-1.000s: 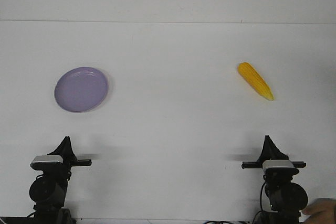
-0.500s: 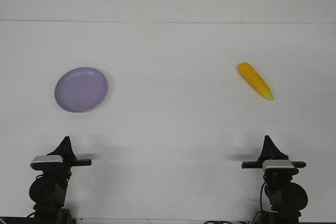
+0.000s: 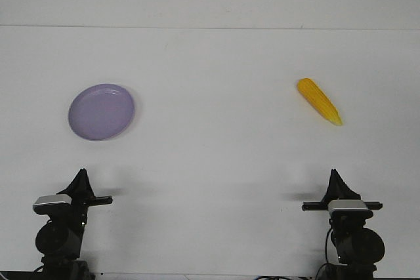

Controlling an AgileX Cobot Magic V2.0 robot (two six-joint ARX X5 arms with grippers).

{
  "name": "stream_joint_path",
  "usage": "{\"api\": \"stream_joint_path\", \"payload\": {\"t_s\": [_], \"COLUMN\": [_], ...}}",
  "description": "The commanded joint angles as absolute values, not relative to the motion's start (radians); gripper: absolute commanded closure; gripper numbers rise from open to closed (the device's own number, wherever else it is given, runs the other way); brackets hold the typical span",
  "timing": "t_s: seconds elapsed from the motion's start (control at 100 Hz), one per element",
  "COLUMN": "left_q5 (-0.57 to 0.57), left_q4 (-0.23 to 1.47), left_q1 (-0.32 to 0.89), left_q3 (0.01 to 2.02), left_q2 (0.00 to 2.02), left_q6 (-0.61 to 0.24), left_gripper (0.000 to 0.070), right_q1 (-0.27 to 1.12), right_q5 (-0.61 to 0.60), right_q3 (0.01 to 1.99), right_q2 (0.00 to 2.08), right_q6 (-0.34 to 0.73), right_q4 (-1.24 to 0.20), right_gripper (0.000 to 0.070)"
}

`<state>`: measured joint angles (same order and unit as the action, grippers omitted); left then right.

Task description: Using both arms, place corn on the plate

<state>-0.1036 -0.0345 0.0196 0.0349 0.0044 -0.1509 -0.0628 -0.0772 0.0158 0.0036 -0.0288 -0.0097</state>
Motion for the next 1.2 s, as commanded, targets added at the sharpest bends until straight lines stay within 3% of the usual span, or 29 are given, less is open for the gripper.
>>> {"api": "stream_joint_path", "payload": {"t_s": [0.0, 0.04, 0.13, 0.16, 0.28, 0.52, 0.63, 0.91, 1.19], "left_q5": [-0.105, -0.105, -0.109, -0.108, -0.104, -0.112, -0.097, 0.073, 0.114], "left_q4": [-0.062, -0.061, -0.054, -0.047, 0.007, 0.224, 0.269, 0.327, 0.312], "left_q1": [0.018, 0.018, 0.018, 0.018, 0.018, -0.01, -0.066, -0.236, -0.282], "left_q3": [0.031, 0.057, 0.146, 0.179, 0.334, 0.707, 0.845, 1.143, 1.252], "left_q2": [0.003, 0.006, 0.042, 0.063, 0.194, 0.639, 0.885, 1.448, 1.718], "left_q6": [-0.25, -0.276, -0.305, -0.319, -0.331, -0.19, -0.165, -0.173, -0.171], "left_gripper": [0.0678, 0.061, 0.0287, 0.0253, 0.0253, 0.0248, 0.0248, 0.0249, 0.0249], "right_q1": [-0.065, -0.065, -0.065, -0.065, -0.065, -0.065, -0.065, -0.065, -0.065], "right_q5": [-0.079, -0.079, -0.079, -0.079, -0.079, -0.079, -0.079, -0.079, -0.079], "right_q3": [0.013, 0.013, 0.013, 0.013, 0.013, 0.013, 0.013, 0.013, 0.013], "right_q2": [0.001, 0.001, 0.001, 0.001, 0.001, 0.001, 0.001, 0.001, 0.001], "right_q6": [-0.015, -0.015, -0.015, -0.015, -0.015, -0.015, -0.015, -0.015, -0.015], "right_q4": [0.001, 0.001, 0.001, 0.001, 0.001, 0.001, 0.001, 0.001, 0.001], "right_gripper": [0.0688, 0.0688, 0.0688, 0.0688, 0.0688, 0.0688, 0.0688, 0.0688, 0.0688]}}
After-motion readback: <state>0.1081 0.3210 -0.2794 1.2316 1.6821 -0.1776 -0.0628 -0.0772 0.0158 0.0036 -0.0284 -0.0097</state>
